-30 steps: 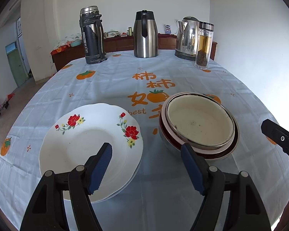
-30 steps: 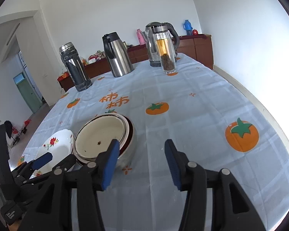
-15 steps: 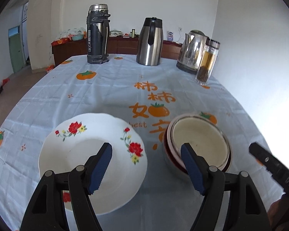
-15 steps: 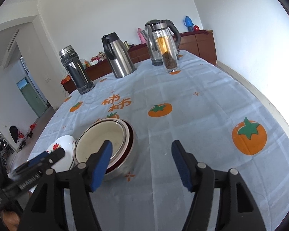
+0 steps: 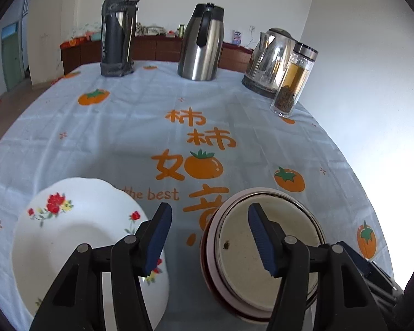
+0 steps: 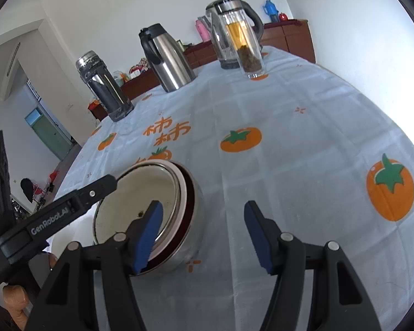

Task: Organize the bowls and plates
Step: 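Move both grippers to the rim of the nested steel bowl stack and close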

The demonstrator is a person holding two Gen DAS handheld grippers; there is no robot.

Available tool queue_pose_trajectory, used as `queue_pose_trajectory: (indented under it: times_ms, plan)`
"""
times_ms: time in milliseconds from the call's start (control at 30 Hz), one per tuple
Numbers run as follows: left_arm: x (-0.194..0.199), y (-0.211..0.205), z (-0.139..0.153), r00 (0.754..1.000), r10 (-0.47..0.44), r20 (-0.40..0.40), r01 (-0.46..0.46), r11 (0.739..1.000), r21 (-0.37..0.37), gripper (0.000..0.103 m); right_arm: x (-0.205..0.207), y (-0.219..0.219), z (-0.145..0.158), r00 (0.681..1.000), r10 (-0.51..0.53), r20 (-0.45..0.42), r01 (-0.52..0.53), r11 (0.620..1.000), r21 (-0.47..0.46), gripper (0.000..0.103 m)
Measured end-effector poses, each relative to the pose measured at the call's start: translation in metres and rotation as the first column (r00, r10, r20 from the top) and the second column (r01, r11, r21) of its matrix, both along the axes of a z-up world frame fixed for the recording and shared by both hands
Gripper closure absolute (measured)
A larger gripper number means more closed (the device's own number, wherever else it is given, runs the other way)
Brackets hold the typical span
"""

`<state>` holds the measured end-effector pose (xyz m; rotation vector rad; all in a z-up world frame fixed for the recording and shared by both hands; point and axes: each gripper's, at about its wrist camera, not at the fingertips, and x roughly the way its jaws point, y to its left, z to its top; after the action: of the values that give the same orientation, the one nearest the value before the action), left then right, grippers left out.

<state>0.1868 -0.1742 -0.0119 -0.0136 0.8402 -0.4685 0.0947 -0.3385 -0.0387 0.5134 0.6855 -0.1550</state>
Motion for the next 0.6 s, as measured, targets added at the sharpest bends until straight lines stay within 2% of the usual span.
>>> queue_pose_trajectory:
  times_ms: [33, 100, 267, 400, 433, 467, 600]
  plan:
    - [0.002, -0.003, -0.003, 1.000, 0.000, -0.006, 0.000, 1.000, 0.009, 0.054, 0.002, 0.000, -0.002, 1.000, 0.000, -0.008, 0.000, 1.000, 0.000, 0.041]
    - [0.003, -0.009, -0.008, 1.000, -0.014, -0.021, 0.015, 1.000, 0.018, 0.058, 0.005, 0.000, -0.005, 1.000, 0.006, -0.012, -0.006, 1.000, 0.012, 0.043]
    - [0.004, -0.021, -0.020, 0.998, -0.034, -0.050, 0.036, 0.998, 0.046, 0.061, 0.014, 0.001, -0.009, 0.999, 0.030, -0.030, -0.029, 0.999, 0.037, 0.052]
    - [0.000, -0.026, -0.025, 0.999, -0.028, -0.032, 0.031, 0.996, 0.087, 0.061, 0.018, 0.000, -0.014, 0.998, 0.049, -0.037, -0.046, 0.995, 0.084, 0.060]
    - [-0.001, -0.027, -0.026, 0.999, -0.026, -0.030, 0.029, 0.995, 0.094, 0.061, 0.017, 0.001, -0.014, 0.998, 0.048, -0.037, -0.045, 0.996, 0.081, 0.065]
    - [-0.002, -0.028, -0.026, 0.999, -0.024, -0.026, 0.027, 0.994, 0.103, 0.061, 0.017, 0.002, -0.013, 0.998, 0.048, -0.037, -0.046, 0.996, 0.075, 0.075]
    - [-0.010, -0.033, -0.022, 0.999, -0.041, 0.022, 0.038, 0.990, 0.136, 0.061, 0.017, 0.005, -0.011, 0.997, 0.052, -0.058, -0.051, 0.998, 0.030, 0.079]
